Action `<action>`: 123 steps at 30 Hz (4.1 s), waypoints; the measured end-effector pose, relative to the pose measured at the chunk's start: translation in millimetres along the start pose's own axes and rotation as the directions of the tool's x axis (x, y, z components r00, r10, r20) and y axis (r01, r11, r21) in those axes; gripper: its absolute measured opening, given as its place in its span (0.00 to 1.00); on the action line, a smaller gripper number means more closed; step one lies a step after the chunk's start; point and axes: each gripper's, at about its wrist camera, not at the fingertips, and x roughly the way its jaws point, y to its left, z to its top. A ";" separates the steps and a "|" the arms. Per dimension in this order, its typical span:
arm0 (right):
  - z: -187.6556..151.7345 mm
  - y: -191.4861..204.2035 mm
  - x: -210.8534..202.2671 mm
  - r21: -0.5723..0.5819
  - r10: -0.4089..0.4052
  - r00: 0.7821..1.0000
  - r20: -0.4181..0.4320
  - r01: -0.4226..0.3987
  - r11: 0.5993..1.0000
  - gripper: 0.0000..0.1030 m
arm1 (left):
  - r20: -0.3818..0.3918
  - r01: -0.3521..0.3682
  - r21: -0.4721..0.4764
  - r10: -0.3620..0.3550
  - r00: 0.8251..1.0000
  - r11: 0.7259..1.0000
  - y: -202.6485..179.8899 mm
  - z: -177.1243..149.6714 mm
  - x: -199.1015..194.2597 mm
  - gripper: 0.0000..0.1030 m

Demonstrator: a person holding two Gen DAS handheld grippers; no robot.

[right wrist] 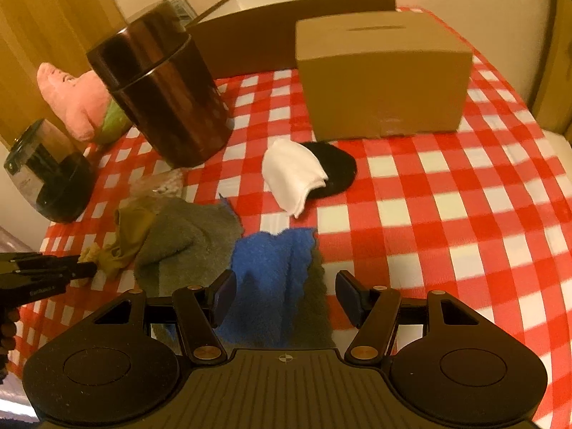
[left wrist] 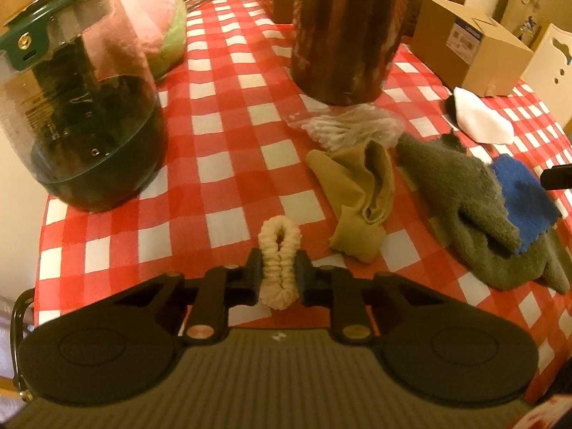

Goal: Organize soft objects
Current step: 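Lift the ring with the left tool while the right tool grasps the white cloth, then carry ring and white cloth over the white box and open both tools, then withdraw both tools from the box back over the table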

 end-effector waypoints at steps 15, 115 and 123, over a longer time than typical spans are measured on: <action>29.6 2.7 37.2 -0.117 -0.059 0.992 0.110 0.072 0.991 0.38 | 0.031 -0.019 -0.084 0.022 0.999 0.996 7.5 19.7 -11.7 0.17; 315.8 -128.3 83.3 -0.187 0.018 0.951 0.310 0.042 0.981 0.54 | 0.161 0.039 -0.078 -0.026 0.987 0.996 -180.0 413.1 115.8 0.57; 302.2 -126.6 67.3 -0.178 0.021 0.944 0.330 0.040 0.983 0.56 | 0.172 0.061 -0.071 -0.048 0.984 0.996 -182.1 402.6 96.2 0.57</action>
